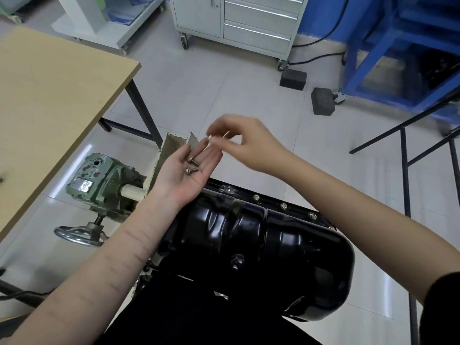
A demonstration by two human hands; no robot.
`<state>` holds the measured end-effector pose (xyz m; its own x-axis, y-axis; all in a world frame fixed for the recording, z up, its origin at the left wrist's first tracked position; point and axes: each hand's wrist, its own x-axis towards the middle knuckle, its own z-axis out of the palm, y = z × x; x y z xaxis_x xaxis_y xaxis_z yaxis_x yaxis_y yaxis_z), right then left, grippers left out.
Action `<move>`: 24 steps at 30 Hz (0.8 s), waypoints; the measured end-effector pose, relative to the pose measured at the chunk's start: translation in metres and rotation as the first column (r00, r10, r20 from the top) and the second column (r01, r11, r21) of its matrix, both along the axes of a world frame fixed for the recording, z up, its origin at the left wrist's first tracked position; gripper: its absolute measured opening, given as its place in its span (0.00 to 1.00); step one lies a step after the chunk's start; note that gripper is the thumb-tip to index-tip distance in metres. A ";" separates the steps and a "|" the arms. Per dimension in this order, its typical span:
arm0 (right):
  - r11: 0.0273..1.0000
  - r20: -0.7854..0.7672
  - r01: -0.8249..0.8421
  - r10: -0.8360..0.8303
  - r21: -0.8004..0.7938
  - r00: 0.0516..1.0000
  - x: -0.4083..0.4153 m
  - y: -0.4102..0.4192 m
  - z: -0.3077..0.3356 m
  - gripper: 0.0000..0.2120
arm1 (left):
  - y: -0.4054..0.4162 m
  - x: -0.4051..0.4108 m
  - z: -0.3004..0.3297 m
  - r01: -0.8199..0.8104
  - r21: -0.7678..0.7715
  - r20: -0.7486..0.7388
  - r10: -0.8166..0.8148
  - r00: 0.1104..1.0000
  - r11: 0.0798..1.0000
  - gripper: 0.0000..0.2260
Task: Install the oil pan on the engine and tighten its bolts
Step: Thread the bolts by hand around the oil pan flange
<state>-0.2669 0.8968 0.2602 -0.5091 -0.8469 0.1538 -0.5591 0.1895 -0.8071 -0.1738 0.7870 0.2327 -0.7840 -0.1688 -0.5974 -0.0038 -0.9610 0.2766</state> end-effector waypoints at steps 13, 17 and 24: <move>0.710 -0.236 -0.123 0.385 0.693 0.892 -0.002 0.012 -0.082 0.10 | 0.002 0.007 0.000 -0.095 0.028 0.000 0.095 0.995 0.995 0.14; 0.667 -0.327 -0.118 0.503 0.736 0.800 -0.001 0.010 -0.087 0.10 | 0.003 0.005 -0.003 -0.035 -0.001 -0.003 0.035 0.999 0.999 0.16; 0.605 -0.406 -0.108 0.645 0.789 0.648 0.003 0.001 -0.085 0.10 | 0.003 0.005 -0.005 0.013 -0.051 -0.027 -0.014 1.000 0.999 0.16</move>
